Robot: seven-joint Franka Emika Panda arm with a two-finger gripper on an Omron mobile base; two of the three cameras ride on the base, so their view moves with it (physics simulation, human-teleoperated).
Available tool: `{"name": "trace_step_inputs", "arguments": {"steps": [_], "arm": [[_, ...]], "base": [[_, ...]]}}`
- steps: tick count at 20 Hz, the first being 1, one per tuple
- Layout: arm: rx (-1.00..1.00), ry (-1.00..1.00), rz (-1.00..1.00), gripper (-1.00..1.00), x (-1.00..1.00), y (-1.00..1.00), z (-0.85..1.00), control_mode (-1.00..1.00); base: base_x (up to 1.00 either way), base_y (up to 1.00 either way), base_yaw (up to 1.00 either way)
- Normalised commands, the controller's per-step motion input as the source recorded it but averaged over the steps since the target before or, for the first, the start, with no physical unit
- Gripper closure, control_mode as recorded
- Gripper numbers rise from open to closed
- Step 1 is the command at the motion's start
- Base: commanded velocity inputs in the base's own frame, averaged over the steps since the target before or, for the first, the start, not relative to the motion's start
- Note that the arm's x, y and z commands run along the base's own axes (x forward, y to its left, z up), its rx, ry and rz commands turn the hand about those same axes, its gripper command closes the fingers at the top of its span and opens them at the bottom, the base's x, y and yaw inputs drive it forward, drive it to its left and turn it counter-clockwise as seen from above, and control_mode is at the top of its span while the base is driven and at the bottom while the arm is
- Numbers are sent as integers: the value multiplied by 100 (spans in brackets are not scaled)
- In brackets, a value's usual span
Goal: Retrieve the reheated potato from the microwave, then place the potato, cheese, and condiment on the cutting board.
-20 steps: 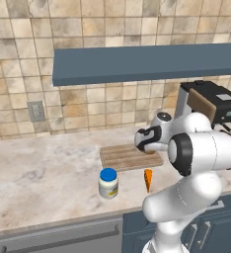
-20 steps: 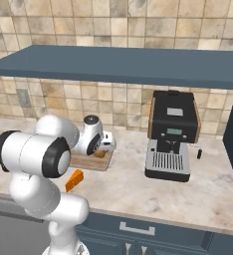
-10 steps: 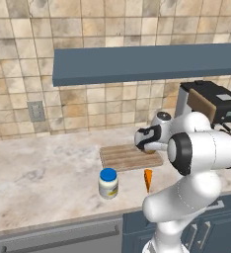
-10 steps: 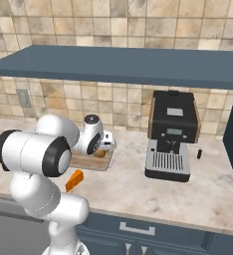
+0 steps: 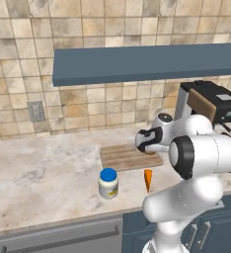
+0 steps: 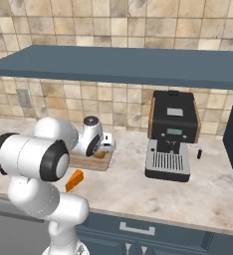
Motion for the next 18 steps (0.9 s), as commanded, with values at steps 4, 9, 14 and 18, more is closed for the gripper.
{"name": "trace_step_inputs", "arguments": {"steps": [4,9,14,18], "arm": [[0,0,0,-100,-16,1,-6,-100],[0,-4,3,-100,9,6,-5,-100],[-6,-23,8,-100,13,4,-6,-100],[0,-19,15,-100,6,0,-9,-100]], "base": [[0,0,0],[0,0,0],[0,0,0],[0,0,0]]}}
